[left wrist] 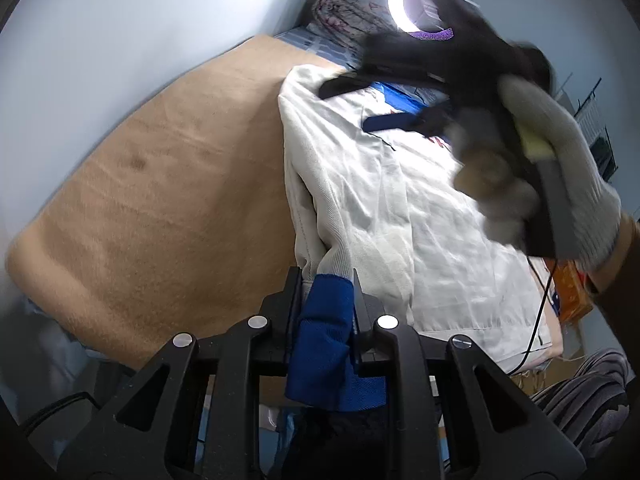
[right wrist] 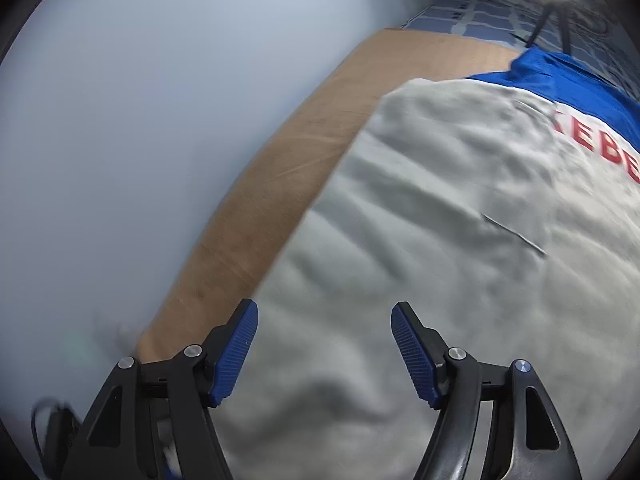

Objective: Fold large clothes

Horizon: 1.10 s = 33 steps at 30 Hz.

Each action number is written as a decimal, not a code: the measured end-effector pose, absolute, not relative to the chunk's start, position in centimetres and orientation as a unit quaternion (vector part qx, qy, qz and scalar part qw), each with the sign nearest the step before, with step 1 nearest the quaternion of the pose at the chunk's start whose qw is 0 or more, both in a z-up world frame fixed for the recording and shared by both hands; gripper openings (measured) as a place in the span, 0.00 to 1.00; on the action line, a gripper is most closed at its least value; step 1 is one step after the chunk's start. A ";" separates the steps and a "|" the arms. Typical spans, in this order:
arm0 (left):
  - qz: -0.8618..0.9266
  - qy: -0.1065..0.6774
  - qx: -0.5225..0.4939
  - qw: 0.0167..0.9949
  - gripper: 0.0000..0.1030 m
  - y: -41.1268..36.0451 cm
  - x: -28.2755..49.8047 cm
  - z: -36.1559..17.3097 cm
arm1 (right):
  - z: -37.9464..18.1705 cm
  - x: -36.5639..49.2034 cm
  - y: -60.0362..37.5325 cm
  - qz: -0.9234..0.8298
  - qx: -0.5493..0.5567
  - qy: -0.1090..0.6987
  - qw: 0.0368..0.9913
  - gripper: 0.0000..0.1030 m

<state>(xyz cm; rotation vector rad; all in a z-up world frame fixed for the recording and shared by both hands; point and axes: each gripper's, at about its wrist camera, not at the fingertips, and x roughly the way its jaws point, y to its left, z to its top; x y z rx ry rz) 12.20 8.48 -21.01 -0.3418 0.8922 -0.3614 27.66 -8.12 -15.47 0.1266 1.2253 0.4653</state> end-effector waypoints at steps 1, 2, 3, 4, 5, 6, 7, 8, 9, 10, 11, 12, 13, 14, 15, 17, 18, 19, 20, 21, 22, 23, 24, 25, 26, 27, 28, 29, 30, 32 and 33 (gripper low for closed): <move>-0.174 0.426 -0.161 0.873 0.18 8.3 12.1 -20.8 | -15.6 28.3 -7.4 0.212 0.052 0.573 0.790 0.71; -0.174 0.425 -0.158 0.874 0.18 8.1 12.1 -20.9 | -15.8 28.7 -6.3 0.207 0.041 0.577 0.789 0.71; -0.174 0.425 -0.156 0.875 0.18 7.9 12.0 -20.7 | -16.1 29.3 -4.7 0.206 0.031 0.580 0.788 0.71; -0.175 0.424 -0.152 0.875 0.18 7.7 11.9 -20.6 | -16.3 29.5 -4.1 0.204 0.022 0.583 0.786 0.71; -0.176 0.424 -0.151 0.876 0.18 7.7 11.8 -20.5 | -16.8 29.7 -3.0 0.198 0.005 0.588 0.784 0.71; -0.177 0.423 -0.147 0.876 0.18 7.5 11.8 -20.4 | -17.3 29.8 -2.2 0.189 -0.012 0.594 0.782 0.71; -0.177 0.423 -0.143 0.877 0.18 7.2 11.8 -20.3 | -17.8 30.0 -1.6 0.183 -0.024 0.598 0.780 0.71; -0.177 0.423 -0.138 0.878 0.18 7.0 11.7 -20.1 | -18.4 30.0 -0.9 0.178 -0.039 0.604 0.776 0.69; -0.176 0.423 -0.133 0.879 0.17 6.8 11.8 -20.0 | -18.9 29.9 -0.5 0.173 -0.050 0.609 0.773 0.66; -0.177 0.423 -0.130 0.879 0.17 6.6 11.8 -19.9 | -19.5 29.7 -0.1 0.166 -0.066 0.613 0.770 0.61; -0.178 0.423 -0.126 0.880 0.17 6.4 11.9 -19.8 | -20.0 29.5 0.1 0.158 -0.081 0.614 0.769 0.49; -0.178 0.423 -0.122 0.880 0.17 6.2 11.9 -19.6 | -20.3 29.3 0.1 0.151 -0.094 0.614 0.769 0.36; -0.180 0.422 -0.118 0.881 0.17 5.9 11.9 -19.4 | -20.5 29.1 -0.1 0.149 -0.099 0.613 0.770 0.29; -0.183 0.421 -0.114 0.881 0.17 5.6 11.9 -19.3 | -20.5 28.9 -0.4 0.148 -0.099 0.610 0.772 0.16; -0.185 0.419 -0.109 0.882 0.17 5.2 11.9 -19.1 | -20.3 28.8 -0.9 0.149 -0.093 0.606 0.776 0.08; -0.192 0.416 -0.100 0.883 0.17 4.5 11.7 -18.6 | -19.6 28.3 -2.4 0.161 -0.059 0.599 0.782 0.04; -0.196 0.414 -0.093 0.884 0.17 4.1 11.5 -18.3 | -19.0 28.2 -3.5 0.168 -0.039 0.593 0.787 0.03; -0.202 0.412 -0.086 0.884 0.17 3.5 11.4 -18.0 | -18.9 28.7 -3.9 0.173 -0.025 0.587 0.791 0.03; -0.210 0.412 -0.079 0.883 0.17 3.1 11.3 -17.8 | -18.1 28.3 -5.1 0.180 -0.001 0.578 0.796 0.02; -0.219 0.412 -0.074 0.881 0.18 2.6 11.1 -17.5 | -17.5 28.0 -6.3 0.185 0.021 0.570 0.800 0.02; -0.227 0.412 -0.069 0.880 0.19 2.2 11.2 -17.2 | -17.1 27.6 -7.3 0.188 0.038 0.565 0.803 0.02; -0.234 0.413 -0.066 0.878 0.19 1.9 11.0 -16.9 | -16.6 27.2 -8.5 0.194 0.056 0.557 0.805 0.02; -0.235 0.412 -0.067 0.878 0.20 1.9 10.9 -16.5 | -16.1 26.7 -9.7 0.198 0.072 0.547 0.810 0.02; -0.240 0.411 -0.072 0.877 0.24 2.0 10.8 -16.0 | -15.8 26.3 -10.8 0.199 0.084 0.539 0.814 0.02; -0.246 0.408 -0.081 0.876 0.29 2.2 10.5 -15.5 | -15.5 25.8 -12.2 0.198 0.099 0.532 0.818 0.02; -0.251 0.403 -0.090 0.875 0.29 2.6 10.2 -15.0 | -15.4 25.4 -13.6 0.197 0.117 0.525 0.820 0.02; -0.251 0.400 -0.097 0.876 0.30 3.0 9.7 -14.4 | -15.3 25.0 -14.9 0.195 0.135 0.519 0.821 0.02; -0.248 0.396 -0.102 0.878 0.30 3.0 9.4 -14.1 | -15.1 24.4 -16.5 0.193 0.155 0.512 0.823 0.02; -0.245 0.392 -0.106 0.881 0.30 3.6 9.2 -13.7 | -15.1 23.9 -17.8 0.191 0.173 0.505 0.824 0.02; -0.232 0.385 -0.109 0.887 0.30 4.8 8.9 -13.0 | -15.3 23.3 -20.1 0.184 0.200 0.494 0.826 0.02; -0.225 0.383 -0.110 0.889 0.30 5.5 8.8 -12.8 | -15.3 22.7 -20.5 0.181 0.214 0.490 0.826 0.02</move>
